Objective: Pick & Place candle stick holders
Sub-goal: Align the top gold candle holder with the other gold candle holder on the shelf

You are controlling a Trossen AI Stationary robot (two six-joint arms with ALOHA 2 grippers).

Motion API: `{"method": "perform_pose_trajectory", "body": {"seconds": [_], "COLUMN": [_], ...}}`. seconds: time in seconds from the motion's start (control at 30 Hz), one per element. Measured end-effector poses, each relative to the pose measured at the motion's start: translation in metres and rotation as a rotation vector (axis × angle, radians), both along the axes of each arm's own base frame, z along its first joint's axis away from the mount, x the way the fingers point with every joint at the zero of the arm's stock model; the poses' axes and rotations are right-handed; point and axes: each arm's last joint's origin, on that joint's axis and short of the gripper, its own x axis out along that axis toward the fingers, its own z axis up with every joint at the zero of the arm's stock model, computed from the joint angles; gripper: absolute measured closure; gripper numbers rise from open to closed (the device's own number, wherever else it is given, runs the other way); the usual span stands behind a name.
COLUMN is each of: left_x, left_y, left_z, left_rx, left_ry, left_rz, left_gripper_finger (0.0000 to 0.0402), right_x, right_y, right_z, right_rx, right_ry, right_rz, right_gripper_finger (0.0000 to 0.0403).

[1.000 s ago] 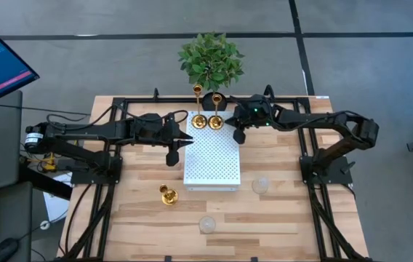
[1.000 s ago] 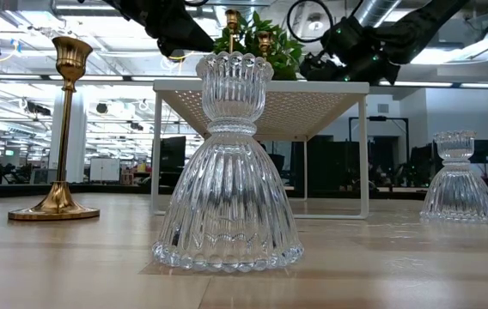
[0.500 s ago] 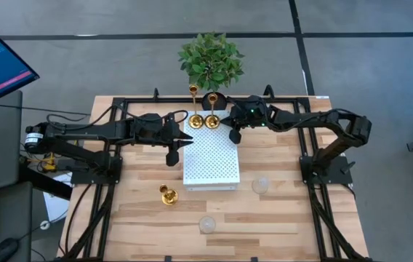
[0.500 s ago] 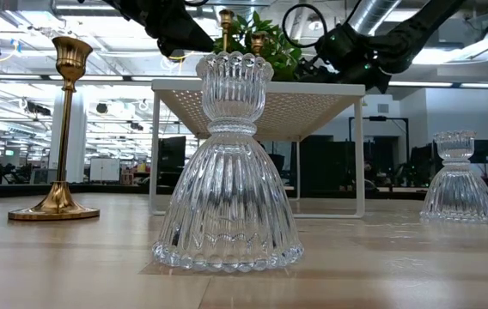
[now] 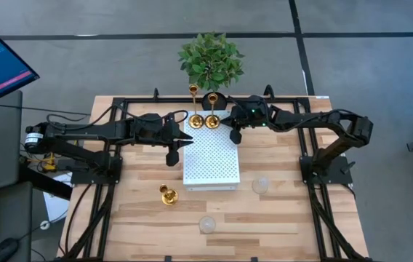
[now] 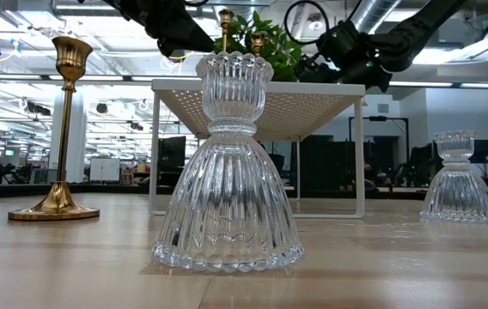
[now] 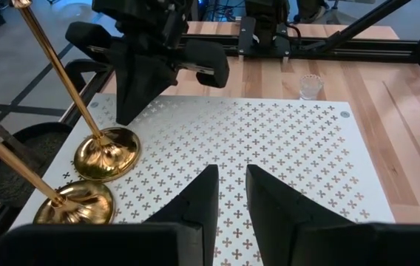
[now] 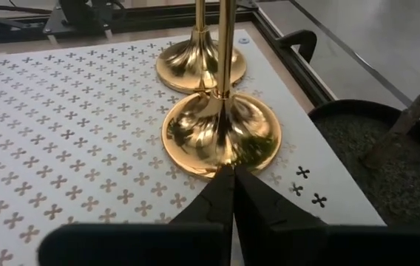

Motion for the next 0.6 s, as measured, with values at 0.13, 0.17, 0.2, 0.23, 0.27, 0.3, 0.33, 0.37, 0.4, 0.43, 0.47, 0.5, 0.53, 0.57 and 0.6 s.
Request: {"method": "perform_pose_trajectory", "body": {"seconds": [0.13,0.17,0.2,0.23,0.27,0.3,0.33,0.37,0.4,0.43,0.47,0.5,0.53,0.57,0.6], "left_x": [0.0,0.0,0.0,0.0,0.0,0.0,0.0,0.0,0.0,0.0,0.0,0.0,0.0,0.0,0.0], "left_y": [0.0001,0.0001,0.0,0.0,0.0001,0.0001,0.0,0.0,0.0001,0.0,0.0001,0.0,0.0,0.0,0.0], "left_z": [0.0,0.0,0.0,0.0,0.0,0.0,0.0,0.0,0.0,0.0,0.0,0.0,0.0,0.0,0.0], "left_rx": [0.0,0.0,0.0,0.0,0.0,0.0,0.0,0.0,0.0,0.0,0.0,0.0,0.0,0.0,0.0], "left_ry": [0.0,0.0,0.0,0.0,0.0,0.0,0.0,0.0,0.0,0.0,0.0,0.0,0.0,0.0,0.0], "left_rz": [0.001,0.0,0.0,0.0,0.0,0.0,0.0,0.0,0.0,0.0,0.0,0.0,0.0,0.0,0.0], "left_gripper_finger": [0.033,0.033,0.033,0.033,0.033,0.033,0.033,0.033,0.033,0.033,0.033,0.033,0.033,0.033,0.033], "right_x": [0.001,0.0012,0.0014,0.0016,0.0021,0.0027,0.0026,0.0024,0.0024,0.0024,0.0023,0.002,0.0019,0.0019,0.0017], "right_y": [0.0013,0.0012,0.0011,0.001,0.0008,0.0005,0.0005,0.0004,0.0003,0.0004,0.0004,0.0005,0.0005,0.0005,0.0003], "right_z": [0.0006,0.0012,0.0016,0.0021,0.0018,0.0016,0.0011,0.0009,0.0008,0.0007,0.0005,-0.0001,-0.0003,0.0,0.0004], "right_rx": [-0.003,-0.006,-0.008,-0.01,-0.012,-0.013,-0.012,-0.011,-0.011,-0.01,-0.009,-0.006,-0.007,-0.003,-0.002], "right_ry": [-0.007,-0.013,-0.017,-0.022,-0.025,-0.029,-0.025,-0.022,-0.023,-0.021,-0.018,-0.013,-0.01,-0.012,-0.014], "right_rz": [0.005,0.006,0.006,0.006,0.006,0.006,0.005,0.005,0.005,0.005,0.004,0.004,0.001,-0.002,-0.004], "right_gripper_finger": [0.0403,0.0403,0.0403,0.0403,0.0403,0.0403,0.0403,0.0403,0.0403,0.0403,0.0403,0.0403,0.0403,0.0403,0.0403]}}
